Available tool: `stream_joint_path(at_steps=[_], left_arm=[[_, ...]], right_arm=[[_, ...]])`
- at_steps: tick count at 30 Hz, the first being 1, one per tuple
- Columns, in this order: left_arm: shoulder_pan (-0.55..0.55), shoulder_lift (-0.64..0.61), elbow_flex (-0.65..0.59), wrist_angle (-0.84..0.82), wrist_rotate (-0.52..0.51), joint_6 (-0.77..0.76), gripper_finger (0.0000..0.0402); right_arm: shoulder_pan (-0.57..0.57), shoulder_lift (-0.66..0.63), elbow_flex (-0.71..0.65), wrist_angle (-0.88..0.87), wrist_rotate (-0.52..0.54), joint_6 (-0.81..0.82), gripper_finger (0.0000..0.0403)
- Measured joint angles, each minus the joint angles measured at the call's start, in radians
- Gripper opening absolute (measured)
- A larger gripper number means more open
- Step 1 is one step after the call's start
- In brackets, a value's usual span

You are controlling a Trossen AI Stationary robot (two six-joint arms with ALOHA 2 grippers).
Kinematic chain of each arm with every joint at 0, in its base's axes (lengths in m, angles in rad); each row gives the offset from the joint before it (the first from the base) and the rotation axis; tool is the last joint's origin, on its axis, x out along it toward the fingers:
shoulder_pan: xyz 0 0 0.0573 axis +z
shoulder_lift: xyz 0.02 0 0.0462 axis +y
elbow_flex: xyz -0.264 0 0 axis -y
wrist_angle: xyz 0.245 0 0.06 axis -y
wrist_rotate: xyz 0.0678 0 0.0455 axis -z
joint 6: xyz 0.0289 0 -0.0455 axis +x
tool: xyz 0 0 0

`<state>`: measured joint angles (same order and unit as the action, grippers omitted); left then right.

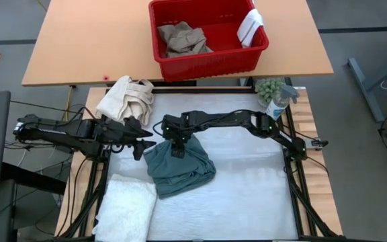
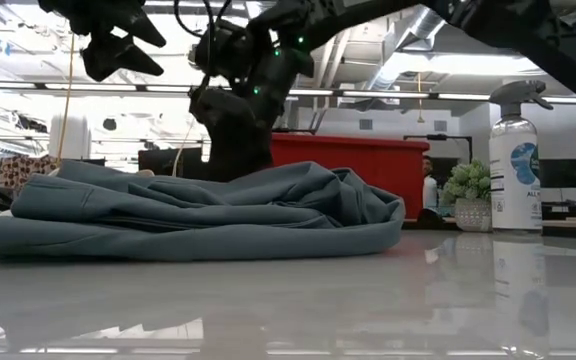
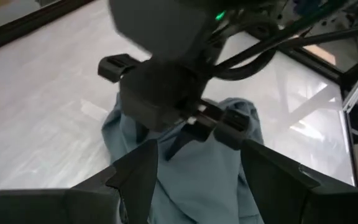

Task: Fold Laundry from Bin
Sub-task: Fold the blue pants

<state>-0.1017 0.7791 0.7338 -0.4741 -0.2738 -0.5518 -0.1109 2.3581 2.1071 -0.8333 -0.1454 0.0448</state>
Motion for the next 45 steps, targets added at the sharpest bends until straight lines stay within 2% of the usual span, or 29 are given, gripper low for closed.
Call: stream_joint_path(at_steps=[3,5,7,11,13,18,25,31,41,45], left_arm=[[0.000,0.000,0.000,-0.009,-0.003,0.000,0.0219],[0.000,0.000,0.000,-0.007,-0.005,-0.002,0.0219],[0.000,0.000,0.000,-0.006,-0.010,-0.002,0.0219],[0.000,0.000,0.000,-0.005,-0.029,0.000,0.0219],[0.000,0.000,0.000,-0.006,-0.029,0.000,0.0219],[0.000,0.000,0.000,-0.006,-0.030,0.001,0.0219],[0.000,0.000,0.000,-0.015,-0.029,0.001,0.0219],[0.000,0.000,0.000,-0.016,-0.029,0.030,0.0219],[0.000,0.000,0.000,-0.016,-0.029,0.070,0.0219],[0.000,0.000,0.000,-0.023,-0.029,0.073,0.0219]], right_arm=[[-0.004,0.015,0.001,0.001,-0.028,0.003,0.0232],[-0.004,0.019,0.000,-0.015,-0.033,0.003,0.0214],[0.003,0.018,0.000,-0.024,-0.022,-0.009,0.0174],[0.014,-0.005,0.000,-0.030,-0.014,-0.027,0.0053],[0.018,-0.020,0.000,-0.026,-0.012,-0.030,0.0021],[0.031,-0.050,0.000,-0.038,0.051,-0.019,0.0027],[0.061,-0.080,0.001,-0.041,0.057,0.037,0.0029],[0.094,-0.089,0.001,-0.045,0.105,0.006,0.0036],[0.067,-0.081,0.001,-0.033,0.124,-0.051,0.0096],[0.049,-0.081,0.001,-0.033,0.118,-0.054,0.0139]])
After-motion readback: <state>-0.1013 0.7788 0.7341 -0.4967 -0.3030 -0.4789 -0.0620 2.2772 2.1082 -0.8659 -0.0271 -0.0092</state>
